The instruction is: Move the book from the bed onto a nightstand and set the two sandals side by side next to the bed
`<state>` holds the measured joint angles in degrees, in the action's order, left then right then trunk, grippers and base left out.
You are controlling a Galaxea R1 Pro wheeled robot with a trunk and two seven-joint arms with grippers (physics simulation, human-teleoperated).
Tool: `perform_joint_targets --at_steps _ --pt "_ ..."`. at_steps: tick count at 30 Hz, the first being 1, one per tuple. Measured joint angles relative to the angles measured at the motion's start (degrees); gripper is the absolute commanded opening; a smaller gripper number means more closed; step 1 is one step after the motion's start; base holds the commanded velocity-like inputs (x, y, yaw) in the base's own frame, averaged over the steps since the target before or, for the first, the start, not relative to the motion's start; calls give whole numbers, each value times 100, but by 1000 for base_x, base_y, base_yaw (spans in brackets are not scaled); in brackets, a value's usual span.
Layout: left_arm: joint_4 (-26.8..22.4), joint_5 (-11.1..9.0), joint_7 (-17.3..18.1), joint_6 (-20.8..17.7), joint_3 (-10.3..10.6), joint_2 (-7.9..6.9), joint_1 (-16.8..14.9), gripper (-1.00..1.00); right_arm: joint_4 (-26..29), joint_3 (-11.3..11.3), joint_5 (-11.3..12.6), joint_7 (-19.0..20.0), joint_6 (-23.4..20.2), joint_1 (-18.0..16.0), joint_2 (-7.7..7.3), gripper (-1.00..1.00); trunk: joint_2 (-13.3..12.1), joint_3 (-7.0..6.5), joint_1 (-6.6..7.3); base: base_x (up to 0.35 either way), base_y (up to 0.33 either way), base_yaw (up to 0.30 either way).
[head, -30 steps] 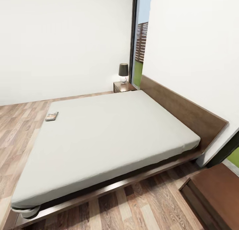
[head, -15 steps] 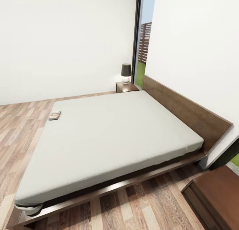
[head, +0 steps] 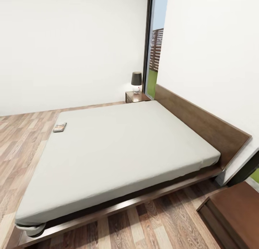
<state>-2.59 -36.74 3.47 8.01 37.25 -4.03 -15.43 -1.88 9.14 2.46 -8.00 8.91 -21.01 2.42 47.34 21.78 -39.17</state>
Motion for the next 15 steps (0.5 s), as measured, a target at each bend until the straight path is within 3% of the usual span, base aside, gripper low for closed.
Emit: perform_joint_targets --at_steps 15 --pt "0 -1 2 0 1 0 0 -100 5 0 -7 -2 1 25 1 -100 0 -91 0 0 0 4"
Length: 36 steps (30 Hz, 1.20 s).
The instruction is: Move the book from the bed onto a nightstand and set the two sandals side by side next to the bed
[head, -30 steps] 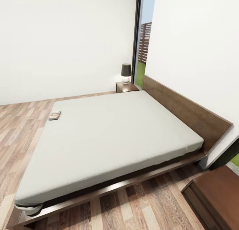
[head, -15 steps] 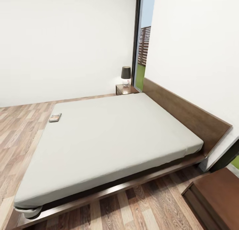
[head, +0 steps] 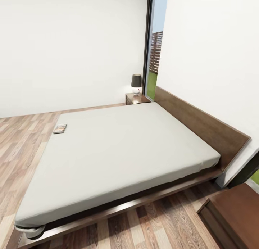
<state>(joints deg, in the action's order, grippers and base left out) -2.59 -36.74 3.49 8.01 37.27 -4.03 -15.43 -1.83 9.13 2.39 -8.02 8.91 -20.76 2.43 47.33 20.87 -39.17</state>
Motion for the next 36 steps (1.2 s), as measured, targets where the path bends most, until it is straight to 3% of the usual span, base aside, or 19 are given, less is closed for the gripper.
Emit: perform_joint_targets --at_steps 28,36 --pt "-1 -1 1 0 -1 0 0 -100 8 -1 0 -1 0 1 0 -100 0 50 -1 -15 0 252" --pt "-1 -2 -1 8 -1 0 0 -100 8 0 -1 3 1 1 0 -100 0 53 0 -33 0 75"
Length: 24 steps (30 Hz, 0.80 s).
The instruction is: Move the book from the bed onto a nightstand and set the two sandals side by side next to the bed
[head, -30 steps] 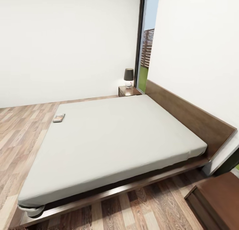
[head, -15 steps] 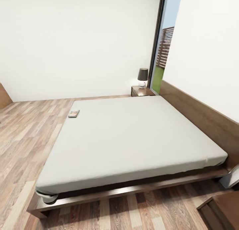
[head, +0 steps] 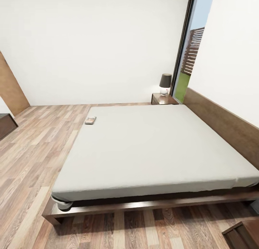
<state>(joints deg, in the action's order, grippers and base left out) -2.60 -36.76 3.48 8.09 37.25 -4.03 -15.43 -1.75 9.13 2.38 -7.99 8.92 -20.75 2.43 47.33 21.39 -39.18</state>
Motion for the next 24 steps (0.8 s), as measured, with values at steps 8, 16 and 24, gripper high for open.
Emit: perform_joint_targets --at_steps 8,16,24 --pt "0 1 2 1 0 0 0 -100 0 0 1 -7 -1 0 0 -100 0 0 -1 -86 0 150" --pt "0 3 6 1 0 0 0 -100 0 0 1 -2 0 0 0 -100 0 0 0 -36 0 164" --pt "0 1 4 1 2 0 0 -100 0 0 1 -3 0 0 0 -100 0 0 0 -5 0 25"
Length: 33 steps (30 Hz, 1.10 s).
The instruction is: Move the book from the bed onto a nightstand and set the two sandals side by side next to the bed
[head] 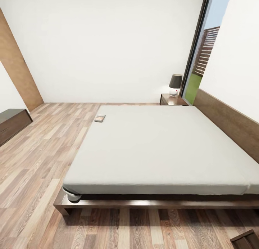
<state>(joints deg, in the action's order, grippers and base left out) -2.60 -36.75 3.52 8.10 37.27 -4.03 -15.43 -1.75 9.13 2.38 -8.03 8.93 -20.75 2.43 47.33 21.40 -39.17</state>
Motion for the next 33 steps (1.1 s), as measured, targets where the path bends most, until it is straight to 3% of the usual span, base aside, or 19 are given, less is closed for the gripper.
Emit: perform_joint_targets --at_steps 18,25,33 --pt "3 1 -24 -16 80 -38 -40 -100 140 -8 -2 -30 6 -4 0 -100 0 0 0 0 0 1" --pt "-8 -36 -721 -263 87 39 -157 -100 300 -19 3 -89 -46 -4 -4 -100 0 0 0 0 0 0" --pt "-60 -34 -912 -482 90 54 -334 -100 367 -31 7 -103 -55 -4 -15 -100 0 0 0 0 0 0"
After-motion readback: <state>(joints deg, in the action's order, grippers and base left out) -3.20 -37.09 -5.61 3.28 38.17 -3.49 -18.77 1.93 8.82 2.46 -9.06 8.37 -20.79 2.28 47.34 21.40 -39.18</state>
